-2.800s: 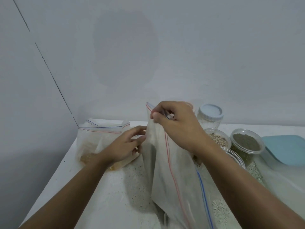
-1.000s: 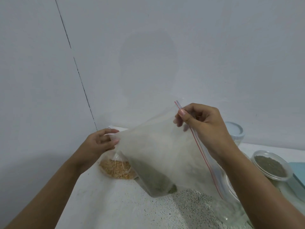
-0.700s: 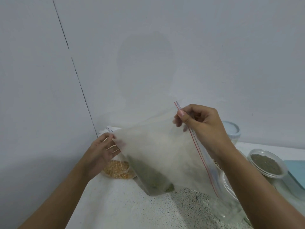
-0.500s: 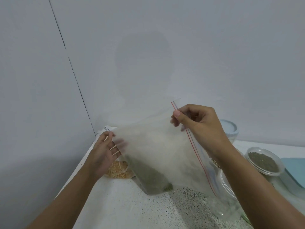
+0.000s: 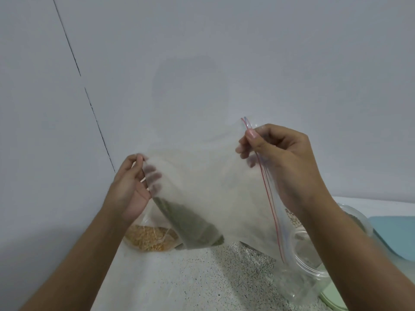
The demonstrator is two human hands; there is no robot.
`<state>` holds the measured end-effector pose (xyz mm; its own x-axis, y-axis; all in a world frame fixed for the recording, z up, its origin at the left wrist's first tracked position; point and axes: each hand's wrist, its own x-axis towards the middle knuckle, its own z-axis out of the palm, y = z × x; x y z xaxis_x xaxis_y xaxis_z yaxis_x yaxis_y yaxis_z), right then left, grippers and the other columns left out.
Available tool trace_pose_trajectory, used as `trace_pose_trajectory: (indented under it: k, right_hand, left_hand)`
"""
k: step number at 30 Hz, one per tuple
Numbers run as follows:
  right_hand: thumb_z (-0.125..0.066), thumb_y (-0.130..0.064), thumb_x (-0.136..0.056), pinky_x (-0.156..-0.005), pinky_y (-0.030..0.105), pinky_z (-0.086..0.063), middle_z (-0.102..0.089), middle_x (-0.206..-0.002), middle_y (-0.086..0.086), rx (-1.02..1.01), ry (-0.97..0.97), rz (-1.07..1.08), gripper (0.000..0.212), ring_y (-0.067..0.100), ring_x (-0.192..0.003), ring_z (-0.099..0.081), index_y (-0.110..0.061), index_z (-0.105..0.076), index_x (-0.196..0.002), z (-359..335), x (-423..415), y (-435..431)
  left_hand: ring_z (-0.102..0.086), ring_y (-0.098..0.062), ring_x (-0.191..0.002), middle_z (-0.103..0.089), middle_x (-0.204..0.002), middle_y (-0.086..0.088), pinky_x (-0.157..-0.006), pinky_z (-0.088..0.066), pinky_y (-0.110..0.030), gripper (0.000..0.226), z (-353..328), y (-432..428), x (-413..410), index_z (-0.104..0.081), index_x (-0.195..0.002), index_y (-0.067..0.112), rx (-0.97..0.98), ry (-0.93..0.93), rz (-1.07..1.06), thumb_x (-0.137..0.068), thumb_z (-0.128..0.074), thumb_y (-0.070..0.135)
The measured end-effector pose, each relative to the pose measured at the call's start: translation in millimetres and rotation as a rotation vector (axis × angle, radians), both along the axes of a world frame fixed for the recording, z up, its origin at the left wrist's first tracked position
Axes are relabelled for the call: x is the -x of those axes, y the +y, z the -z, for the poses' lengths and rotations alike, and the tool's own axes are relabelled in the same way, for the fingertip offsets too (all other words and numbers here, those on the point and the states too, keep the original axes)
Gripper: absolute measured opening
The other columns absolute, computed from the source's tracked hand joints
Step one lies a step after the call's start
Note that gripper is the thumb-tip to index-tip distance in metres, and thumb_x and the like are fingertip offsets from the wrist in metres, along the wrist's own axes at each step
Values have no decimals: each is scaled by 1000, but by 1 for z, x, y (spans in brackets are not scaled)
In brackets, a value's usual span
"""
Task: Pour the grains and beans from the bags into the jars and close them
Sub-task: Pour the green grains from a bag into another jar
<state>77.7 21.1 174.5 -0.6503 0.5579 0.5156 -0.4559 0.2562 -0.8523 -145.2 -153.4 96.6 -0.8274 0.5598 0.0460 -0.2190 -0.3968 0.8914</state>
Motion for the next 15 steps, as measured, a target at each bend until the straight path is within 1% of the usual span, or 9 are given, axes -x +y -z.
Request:
trace_pose_trajectory:
  k: [5,9,12,15]
  right_hand:
    - [-61,-11,-97,-61,31,-46,-70,-77,10,71,63,-4,19,23,-73,-63,-6,-69,-81,-14,-8,8]
    - [-60,-11,-97,-62,30,-46,-69,-78,9,132,81,-9,18,22,-74,-62,-4,-70,-83,-16,-14,12]
    - [-60,-12,-97,-61,27,-48,-70,-78,9,136,89,18,19,19,-71,-62,-2,-69,-84,-23,-19,16]
    - [-62,-14,-97,-62,27,-49,-72,-80,11,97,100,38,19,20,-71,-64,-1,-71,-87,-33,-24,20]
  left_hand:
    - [-67,-15,-68,-66,-77,4,-62,-51,-28,32,-39,12,3,-67,-76,30,-44,103,-21,-104,-52,30]
    - [-66,-13,-64,-65,-75,6,-59,-52,-27,32,-57,20,0,-68,-77,30,-60,126,-17,-105,-53,31]
    - [-66,-13,-64,-65,-73,7,-58,-51,-26,33,-70,24,-2,-70,-76,31,-58,156,-11,-104,-53,31]
    - [-66,-13,-65,-65,-73,8,-57,-51,-26,32,-85,26,-3,-70,-76,32,-60,197,-26,-103,-54,32]
